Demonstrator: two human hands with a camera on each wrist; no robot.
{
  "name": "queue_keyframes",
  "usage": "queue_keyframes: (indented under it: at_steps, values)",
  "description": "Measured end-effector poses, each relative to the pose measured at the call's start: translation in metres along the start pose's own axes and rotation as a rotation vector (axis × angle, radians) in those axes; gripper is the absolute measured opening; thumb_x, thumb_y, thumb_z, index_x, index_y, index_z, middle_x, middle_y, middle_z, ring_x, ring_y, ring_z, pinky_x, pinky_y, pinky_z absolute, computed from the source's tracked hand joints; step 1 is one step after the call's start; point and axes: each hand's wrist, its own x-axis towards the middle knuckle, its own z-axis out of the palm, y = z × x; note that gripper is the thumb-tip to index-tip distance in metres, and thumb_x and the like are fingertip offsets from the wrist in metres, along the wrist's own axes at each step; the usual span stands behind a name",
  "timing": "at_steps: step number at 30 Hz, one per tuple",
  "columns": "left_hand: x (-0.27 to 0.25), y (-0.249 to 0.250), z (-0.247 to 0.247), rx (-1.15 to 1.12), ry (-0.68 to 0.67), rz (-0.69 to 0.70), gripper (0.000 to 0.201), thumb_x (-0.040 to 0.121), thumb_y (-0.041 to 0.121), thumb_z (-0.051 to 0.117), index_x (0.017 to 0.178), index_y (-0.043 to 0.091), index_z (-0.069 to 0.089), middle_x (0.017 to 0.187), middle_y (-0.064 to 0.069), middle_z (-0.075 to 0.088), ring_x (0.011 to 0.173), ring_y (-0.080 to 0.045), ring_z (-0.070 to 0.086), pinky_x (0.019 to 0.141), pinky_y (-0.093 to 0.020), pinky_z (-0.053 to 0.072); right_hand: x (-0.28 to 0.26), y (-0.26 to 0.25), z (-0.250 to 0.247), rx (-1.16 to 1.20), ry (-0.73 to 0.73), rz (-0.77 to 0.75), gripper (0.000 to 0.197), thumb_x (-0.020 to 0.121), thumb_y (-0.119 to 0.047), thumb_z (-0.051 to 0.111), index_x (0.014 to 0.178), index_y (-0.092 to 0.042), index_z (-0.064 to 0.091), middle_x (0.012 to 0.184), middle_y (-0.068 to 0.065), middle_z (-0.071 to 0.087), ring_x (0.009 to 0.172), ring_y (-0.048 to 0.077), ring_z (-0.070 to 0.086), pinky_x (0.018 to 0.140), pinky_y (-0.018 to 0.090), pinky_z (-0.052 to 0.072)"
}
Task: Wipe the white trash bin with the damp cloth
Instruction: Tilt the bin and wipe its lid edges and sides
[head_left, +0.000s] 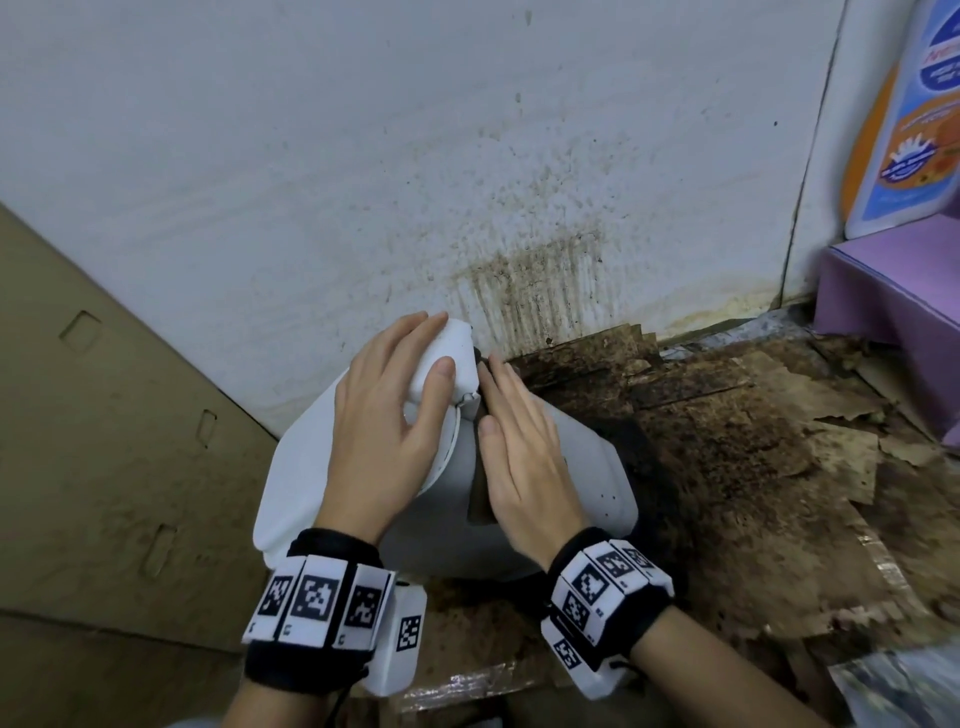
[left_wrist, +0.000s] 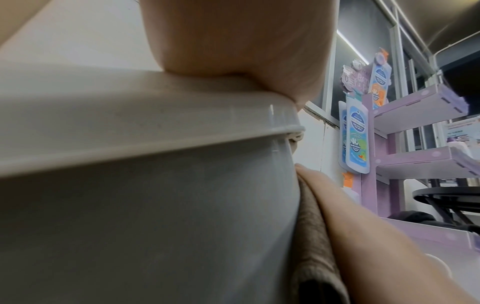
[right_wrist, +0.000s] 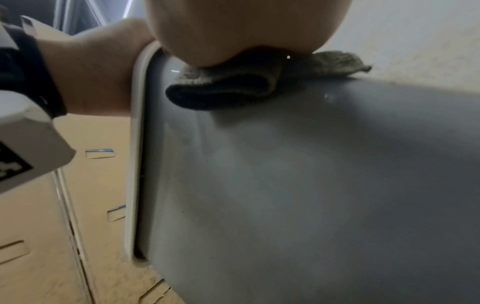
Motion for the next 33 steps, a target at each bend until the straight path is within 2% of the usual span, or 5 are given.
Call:
queue_keyframes:
  at_steps: [11, 16, 21, 27, 33]
  values:
    - [0.002, -0.003, 0.0, -0.001, -0.007, -0.001, 0.043, 0.107, 0.042, 0.037, 0.147, 0.033, 0.05, 0.15, 0.017, 0.046, 0.14, -0.003, 0.037, 0.113, -0.02, 0.024, -0.011, 0.055, 0.001, 0.137, 0.051, 0.23, 0.052, 0.108, -0.038, 0.02, 0.159, -0.029, 0.027, 0.165, -0.02, 0.02, 0.152, -0.005, 0.011, 0.127, 0.028, 0.013]
    - [0.003, -0.004, 0.0, -0.015, -0.015, -0.004, 0.043, 0.107, 0.042, 0.036, 0.147, 0.031, 0.05, 0.15, 0.016, 0.046, 0.14, -0.003, 0.037, 0.114, -0.023, 0.025, -0.017, 0.094, -0.007, 0.159, 0.007, 0.436, 0.055, 0.105, -0.04, 0.018, 0.159, -0.03, 0.022, 0.161, -0.025, 0.014, 0.153, -0.002, 0.008, 0.127, 0.036, 0.012]
    - [0.003, -0.005, 0.001, -0.004, -0.009, 0.001, 0.043, 0.107, 0.041, 0.034, 0.147, 0.03, 0.049, 0.149, 0.015, 0.046, 0.14, -0.004, 0.037, 0.115, -0.027, 0.027, -0.011, 0.076, -0.006, 0.143, -0.002, 0.489, 0.064, 0.098, -0.041, 0.015, 0.16, -0.025, 0.02, 0.164, -0.018, 0.016, 0.154, 0.002, 0.006, 0.127, 0.031, 0.007]
    - [0.002, -0.009, -0.001, -0.004, 0.003, 0.01, 0.043, 0.107, 0.04, 0.034, 0.146, 0.029, 0.049, 0.149, 0.012, 0.047, 0.14, -0.006, 0.037, 0.116, -0.033, 0.03, 0.008, 0.022, 0.005, 0.12, 0.006, 0.368, 0.066, 0.096, -0.038, 0.012, 0.161, -0.025, 0.018, 0.166, -0.017, 0.013, 0.148, -0.008, 0.003, 0.126, 0.025, 0.004]
    - [0.002, -0.005, 0.003, 0.001, -0.003, 0.026, 0.045, 0.107, 0.042, 0.034, 0.146, 0.029, 0.049, 0.149, 0.012, 0.047, 0.14, -0.005, 0.037, 0.115, -0.022, 0.025, 0.019, -0.006, 0.013, 0.223, 0.036, 0.23, 0.057, 0.104, -0.042, 0.012, 0.159, -0.033, 0.023, 0.161, -0.028, 0.015, 0.147, -0.015, 0.003, 0.125, 0.023, 0.007]
